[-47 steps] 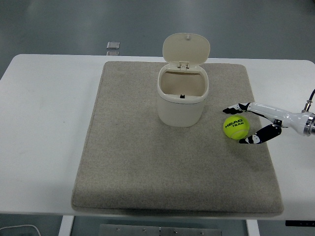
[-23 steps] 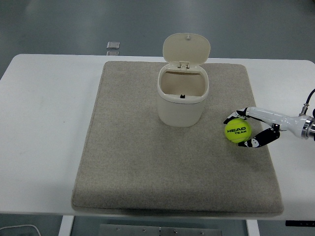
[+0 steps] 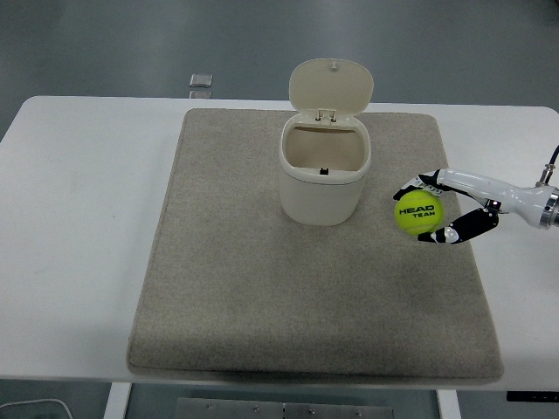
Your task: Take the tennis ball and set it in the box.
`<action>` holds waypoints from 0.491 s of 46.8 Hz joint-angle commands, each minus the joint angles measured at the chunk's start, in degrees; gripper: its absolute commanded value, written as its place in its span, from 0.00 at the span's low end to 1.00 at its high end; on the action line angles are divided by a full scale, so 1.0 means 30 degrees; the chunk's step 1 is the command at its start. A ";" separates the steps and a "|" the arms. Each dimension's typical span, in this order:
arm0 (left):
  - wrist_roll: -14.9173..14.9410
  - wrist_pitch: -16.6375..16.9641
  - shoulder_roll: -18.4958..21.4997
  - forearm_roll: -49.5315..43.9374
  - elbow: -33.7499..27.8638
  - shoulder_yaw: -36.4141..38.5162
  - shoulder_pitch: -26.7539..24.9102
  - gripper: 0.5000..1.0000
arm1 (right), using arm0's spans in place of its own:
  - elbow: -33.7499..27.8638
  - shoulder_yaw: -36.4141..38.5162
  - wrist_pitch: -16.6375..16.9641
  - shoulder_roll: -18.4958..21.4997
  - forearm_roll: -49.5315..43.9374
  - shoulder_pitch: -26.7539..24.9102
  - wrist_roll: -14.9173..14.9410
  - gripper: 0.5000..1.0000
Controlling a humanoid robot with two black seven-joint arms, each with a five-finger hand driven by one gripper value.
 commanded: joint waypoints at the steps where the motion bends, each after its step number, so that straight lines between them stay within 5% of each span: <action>1: 0.0018 0.0020 0.0000 0.0001 0.0009 0.0017 -0.0001 0.98 | -0.0031 0.0017 0.0184 -0.0102 0.0418 0.0534 0.0020 0.00; 23: 0.0018 0.0020 0.0000 0.0001 -0.0020 -0.0012 -0.0001 0.98 | -0.0031 -0.0217 0.2674 0.0688 0.3817 0.4139 0.0049 0.00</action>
